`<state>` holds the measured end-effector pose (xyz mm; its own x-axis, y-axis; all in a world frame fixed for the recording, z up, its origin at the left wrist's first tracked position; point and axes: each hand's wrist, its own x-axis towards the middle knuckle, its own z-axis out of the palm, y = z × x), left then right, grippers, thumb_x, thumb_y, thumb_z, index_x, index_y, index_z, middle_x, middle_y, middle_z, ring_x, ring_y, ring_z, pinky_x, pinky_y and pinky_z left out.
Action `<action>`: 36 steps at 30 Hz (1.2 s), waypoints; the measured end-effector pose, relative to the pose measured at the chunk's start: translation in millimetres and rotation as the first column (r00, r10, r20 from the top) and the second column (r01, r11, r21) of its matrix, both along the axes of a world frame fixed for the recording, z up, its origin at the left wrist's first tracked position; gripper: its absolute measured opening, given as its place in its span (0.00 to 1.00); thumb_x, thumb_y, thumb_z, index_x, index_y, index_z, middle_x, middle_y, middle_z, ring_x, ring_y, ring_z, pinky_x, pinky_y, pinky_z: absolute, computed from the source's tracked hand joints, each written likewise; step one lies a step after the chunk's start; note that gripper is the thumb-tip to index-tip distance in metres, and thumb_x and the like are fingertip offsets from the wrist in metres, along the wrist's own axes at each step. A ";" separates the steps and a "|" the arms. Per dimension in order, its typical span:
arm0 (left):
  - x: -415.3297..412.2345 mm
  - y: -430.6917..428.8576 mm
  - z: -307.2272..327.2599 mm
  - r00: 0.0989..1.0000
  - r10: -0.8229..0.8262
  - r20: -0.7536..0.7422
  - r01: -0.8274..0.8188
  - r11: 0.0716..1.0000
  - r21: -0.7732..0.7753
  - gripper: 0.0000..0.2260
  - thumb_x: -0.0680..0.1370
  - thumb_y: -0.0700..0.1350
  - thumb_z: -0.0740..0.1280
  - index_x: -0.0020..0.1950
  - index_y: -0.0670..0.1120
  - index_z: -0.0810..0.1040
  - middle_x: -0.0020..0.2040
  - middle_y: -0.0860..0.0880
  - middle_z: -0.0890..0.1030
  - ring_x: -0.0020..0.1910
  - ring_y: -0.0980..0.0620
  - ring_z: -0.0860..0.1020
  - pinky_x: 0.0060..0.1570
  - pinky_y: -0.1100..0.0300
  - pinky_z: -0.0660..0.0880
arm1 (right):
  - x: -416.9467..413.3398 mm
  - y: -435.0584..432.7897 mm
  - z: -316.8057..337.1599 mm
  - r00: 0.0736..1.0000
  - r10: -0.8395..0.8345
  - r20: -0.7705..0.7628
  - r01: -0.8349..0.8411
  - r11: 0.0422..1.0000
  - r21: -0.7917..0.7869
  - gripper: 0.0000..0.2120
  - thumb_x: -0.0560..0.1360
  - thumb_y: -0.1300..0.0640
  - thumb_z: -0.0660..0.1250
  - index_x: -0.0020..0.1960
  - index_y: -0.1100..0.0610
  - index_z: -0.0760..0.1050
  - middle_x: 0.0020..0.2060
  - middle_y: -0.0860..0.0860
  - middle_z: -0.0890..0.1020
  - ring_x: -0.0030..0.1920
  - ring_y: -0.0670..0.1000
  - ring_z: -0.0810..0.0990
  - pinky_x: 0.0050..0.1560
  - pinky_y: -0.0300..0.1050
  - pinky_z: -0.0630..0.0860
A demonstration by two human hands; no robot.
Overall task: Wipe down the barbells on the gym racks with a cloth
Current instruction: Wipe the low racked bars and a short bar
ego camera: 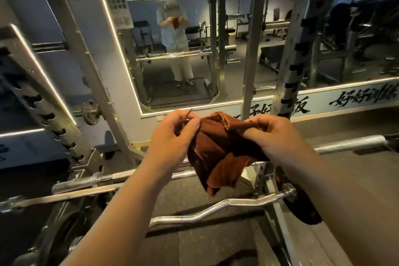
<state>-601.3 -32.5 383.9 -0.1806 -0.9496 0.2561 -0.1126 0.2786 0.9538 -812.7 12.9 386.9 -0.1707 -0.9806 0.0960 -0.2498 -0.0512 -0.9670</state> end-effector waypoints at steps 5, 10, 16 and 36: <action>-21.2 -2.0 25.9 0.945 0.070 -0.320 0.004 0.974 0.226 0.10 0.82 0.49 0.66 0.53 0.43 0.81 0.42 0.46 0.83 0.43 0.47 0.80 0.47 0.55 0.76 | -11.0 -9.2 18.4 0.999 0.038 0.006 -0.038 0.999 -0.002 0.11 0.80 0.56 0.68 0.47 0.63 0.82 0.37 0.60 0.82 0.39 0.55 0.78 0.41 0.54 0.75; -35.1 9.2 14.0 0.986 -0.115 -0.125 0.157 0.898 0.412 0.13 0.81 0.46 0.68 0.59 0.38 0.82 0.55 0.39 0.85 0.50 0.46 0.83 0.46 0.59 0.80 | -23.8 -22.8 30.5 0.985 0.018 0.173 -0.031 0.997 0.076 0.08 0.81 0.56 0.65 0.49 0.58 0.82 0.37 0.54 0.84 0.37 0.51 0.82 0.34 0.42 0.75; -56.7 4.0 26.5 0.990 -0.018 -0.142 0.074 0.914 0.398 0.12 0.85 0.50 0.60 0.52 0.48 0.81 0.44 0.48 0.84 0.47 0.50 0.81 0.39 0.62 0.78 | -68.3 -26.9 28.5 0.824 0.140 0.549 -0.331 0.906 0.265 0.16 0.84 0.44 0.58 0.55 0.54 0.77 0.37 0.53 0.86 0.33 0.48 0.86 0.32 0.45 0.81; -77.6 -5.5 -54.7 0.892 -0.152 0.426 -0.004 0.940 0.342 0.10 0.77 0.46 0.73 0.57 0.54 0.82 0.53 0.51 0.84 0.54 0.53 0.82 0.59 0.53 0.79 | -137.7 -39.7 -72.5 0.912 0.361 -0.196 -0.307 0.916 0.258 0.17 0.76 0.59 0.74 0.62 0.47 0.79 0.55 0.46 0.82 0.56 0.45 0.79 0.54 0.41 0.76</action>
<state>-678.9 -38.0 329.2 -0.2734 -0.9435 -0.1873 -0.5324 -0.0137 0.8464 -950.4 -26.8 314.4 0.1714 -0.9768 -0.1286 -0.4758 0.0323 -0.8790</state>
